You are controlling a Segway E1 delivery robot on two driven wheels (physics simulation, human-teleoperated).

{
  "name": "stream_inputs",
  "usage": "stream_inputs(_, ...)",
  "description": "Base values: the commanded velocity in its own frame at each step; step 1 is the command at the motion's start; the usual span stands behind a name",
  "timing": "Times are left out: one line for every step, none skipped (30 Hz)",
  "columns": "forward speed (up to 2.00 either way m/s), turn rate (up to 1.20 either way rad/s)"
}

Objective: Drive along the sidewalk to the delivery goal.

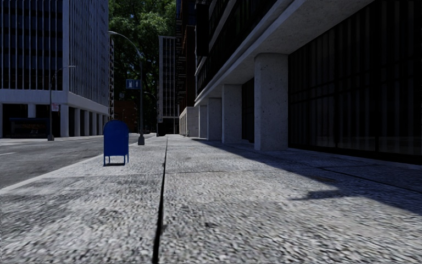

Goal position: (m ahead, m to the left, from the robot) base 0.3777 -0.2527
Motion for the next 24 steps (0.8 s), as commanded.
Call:
stream_inputs(1.0, 0.0)
stream_inputs(0.94, 0.0)
stream_inputs(0.94, 0.0)
stream_inputs(0.93, 0.0)
stream_inputs(0.93, 0.0)
stream_inputs(0.92, 0.0)
stream_inputs(0.9, 0.0)
stream_inputs(0.9, 0.0)
stream_inputs(0.83, 0.0)
stream_inputs(0.44, 0.0)
stream_inputs(0.0, 0.0)
stream_inputs(0.0, 0.0)
stream_inputs(0.0, 0.0)
stream_inputs(0.0, 0.0)
stream_inputs(0.0, 0.0)
stream_inputs(0.0, 0.0)
stream_inputs(0.0, 0.0)
stream_inputs(0.0, 0.0)
stream_inputs(0.0, 0.0)
stream_inputs(0.0, 0.0)
stream_inputs(0.0, 0.0)
stream_inputs(0.0, 0.0)
stream_inputs(0.0, 0.0)
stream_inputs(0.0, 0.0)
